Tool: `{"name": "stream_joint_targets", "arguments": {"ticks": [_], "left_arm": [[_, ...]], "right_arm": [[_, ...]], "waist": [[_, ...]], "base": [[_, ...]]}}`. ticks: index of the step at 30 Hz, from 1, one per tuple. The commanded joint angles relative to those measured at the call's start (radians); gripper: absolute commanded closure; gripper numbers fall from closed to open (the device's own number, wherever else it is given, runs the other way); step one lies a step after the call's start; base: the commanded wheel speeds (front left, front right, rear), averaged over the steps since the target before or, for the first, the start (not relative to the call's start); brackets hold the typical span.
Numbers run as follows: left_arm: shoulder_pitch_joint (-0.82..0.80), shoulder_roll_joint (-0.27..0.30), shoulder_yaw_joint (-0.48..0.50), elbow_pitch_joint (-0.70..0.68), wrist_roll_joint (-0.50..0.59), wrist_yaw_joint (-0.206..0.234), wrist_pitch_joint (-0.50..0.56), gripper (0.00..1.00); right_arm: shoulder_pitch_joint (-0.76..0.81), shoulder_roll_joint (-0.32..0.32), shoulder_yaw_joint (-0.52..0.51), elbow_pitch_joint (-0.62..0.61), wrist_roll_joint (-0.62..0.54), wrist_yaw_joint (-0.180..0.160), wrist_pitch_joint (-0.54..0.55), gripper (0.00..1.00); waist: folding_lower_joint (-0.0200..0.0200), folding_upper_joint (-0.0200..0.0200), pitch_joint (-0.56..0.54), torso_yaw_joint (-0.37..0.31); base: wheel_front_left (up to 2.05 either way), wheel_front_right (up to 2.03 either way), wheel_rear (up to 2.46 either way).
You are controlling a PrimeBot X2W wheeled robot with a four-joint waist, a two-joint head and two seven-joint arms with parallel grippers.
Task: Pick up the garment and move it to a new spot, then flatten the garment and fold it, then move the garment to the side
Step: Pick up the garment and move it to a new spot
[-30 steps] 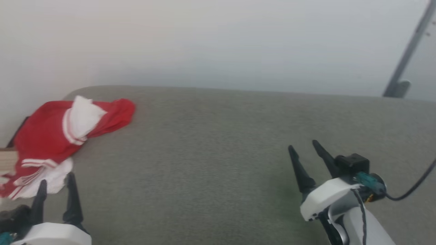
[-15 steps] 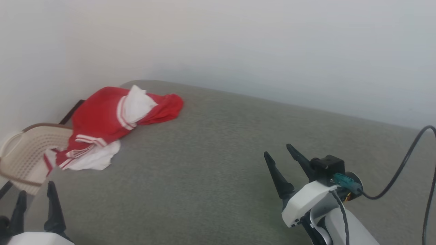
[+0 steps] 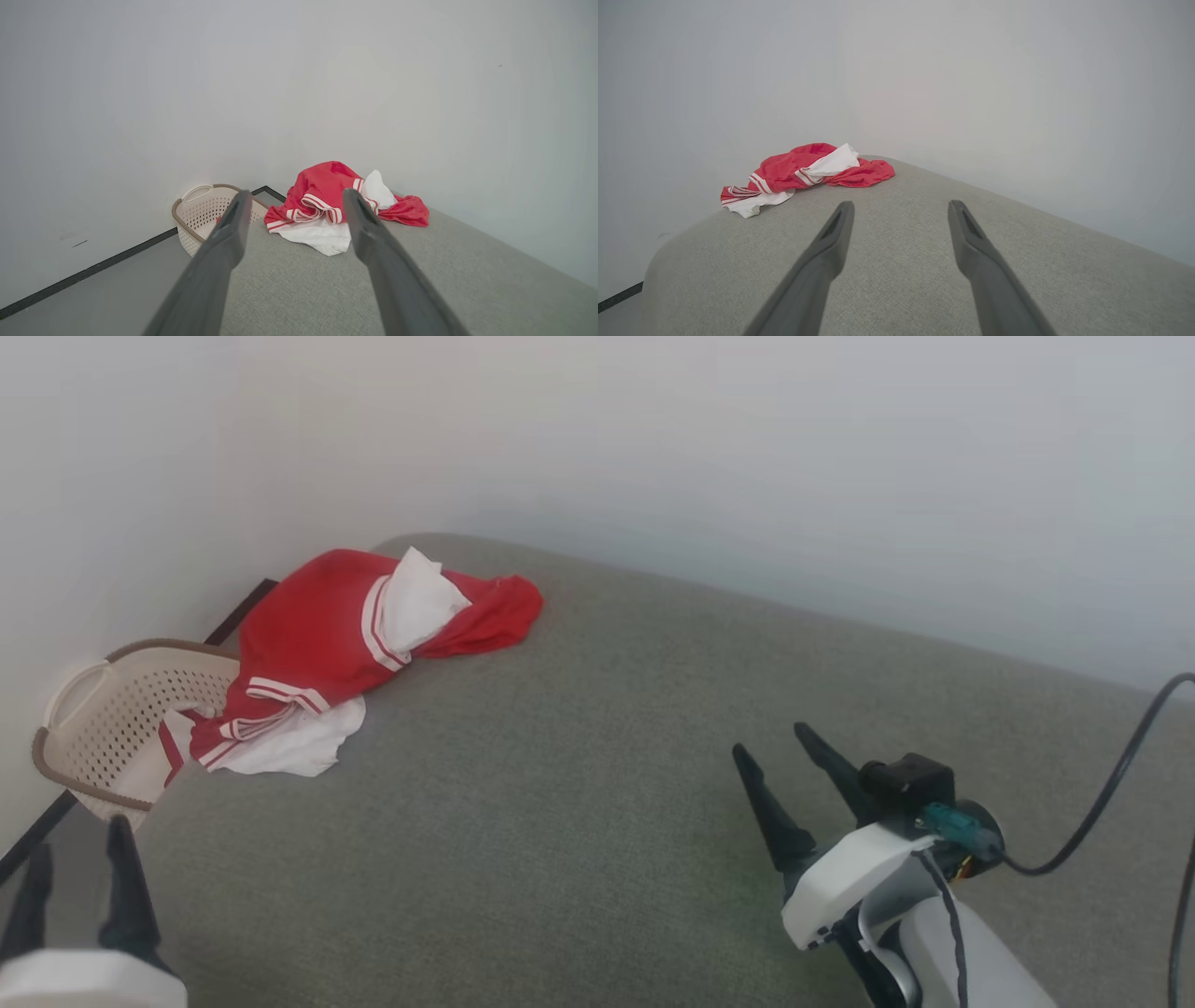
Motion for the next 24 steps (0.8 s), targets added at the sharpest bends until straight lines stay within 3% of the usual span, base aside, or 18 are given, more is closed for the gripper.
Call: {"name": "stream_joint_targets", "arguments": {"ticks": [1, 13, 19, 24], "left_arm": [[-0.031, 0.015, 0.006, 0.002, -0.011, -0.009, 0.013, 0.00], [-0.317, 0.103, 0.004, 0.125, -0.077, -0.080, 0.089, 0.00], [-0.487, 0.119, -0.035, 0.249, -0.097, -0.130, 0.114, 0.00], [-0.704, 0.142, -0.094, 0.452, -0.090, -0.191, 0.158, 0.00]], "right_arm": [[-0.017, -0.007, -0.007, -0.001, -0.002, 0.000, 0.003, 0.00], [-0.083, -0.080, -0.045, -0.107, -0.042, 0.000, 0.062, 0.00], [-0.111, -0.119, -0.073, -0.185, -0.064, 0.000, 0.099, 0.00], [-0.134, -0.164, -0.108, -0.300, -0.086, 0.000, 0.152, 0.00]], "waist": [[0.0000, 0.0000, 0.017, -0.007], [0.0000, 0.0000, 0.229, -0.066], [0.0000, 0.0000, 0.339, -0.086], [0.0000, 0.0000, 0.469, -0.104]], "base": [[0.00, 0.00, 0.00], [0.00, 0.00, 0.00], [0.00, 0.00, 0.00], [0.00, 0.00, 0.00]]}}
